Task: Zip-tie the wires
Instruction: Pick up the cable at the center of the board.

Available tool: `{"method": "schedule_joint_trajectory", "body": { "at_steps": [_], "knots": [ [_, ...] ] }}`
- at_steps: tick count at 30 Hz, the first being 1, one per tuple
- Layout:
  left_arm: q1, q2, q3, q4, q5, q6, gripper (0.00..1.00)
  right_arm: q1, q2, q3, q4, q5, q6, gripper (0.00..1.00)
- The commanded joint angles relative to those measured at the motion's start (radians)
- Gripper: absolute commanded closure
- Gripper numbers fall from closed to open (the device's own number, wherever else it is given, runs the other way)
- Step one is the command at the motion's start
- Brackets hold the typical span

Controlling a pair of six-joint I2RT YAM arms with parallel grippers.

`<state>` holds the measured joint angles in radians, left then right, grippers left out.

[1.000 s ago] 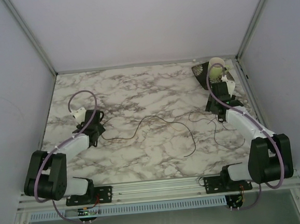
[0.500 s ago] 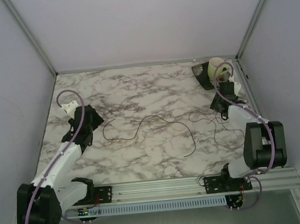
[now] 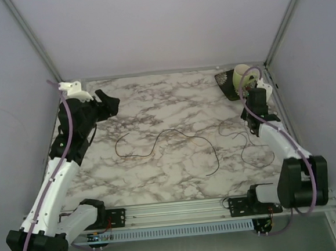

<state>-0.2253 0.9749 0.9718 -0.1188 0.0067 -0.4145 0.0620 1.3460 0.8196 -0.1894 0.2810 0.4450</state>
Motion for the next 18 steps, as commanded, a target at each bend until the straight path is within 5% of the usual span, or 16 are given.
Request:
{"method": "schedule_joint_trajectory", "body": {
  "at_steps": [1,8,18],
  "knots": [
    [-0.012,0.043,0.086,-0.037,0.189,0.015,0.33,0.047,-0.150,0.029,-0.026,0.066,-0.113,1.00],
    [-0.066,0.156,0.241,-0.064,0.276,-0.062,0.36,0.119,-0.375,0.032,-0.025,-0.055,-0.227,1.00],
    [-0.285,0.332,0.284,0.170,0.309,-0.264,0.36,0.157,-0.473,0.047,-0.082,-0.441,-0.481,1.00]
  ]
}}
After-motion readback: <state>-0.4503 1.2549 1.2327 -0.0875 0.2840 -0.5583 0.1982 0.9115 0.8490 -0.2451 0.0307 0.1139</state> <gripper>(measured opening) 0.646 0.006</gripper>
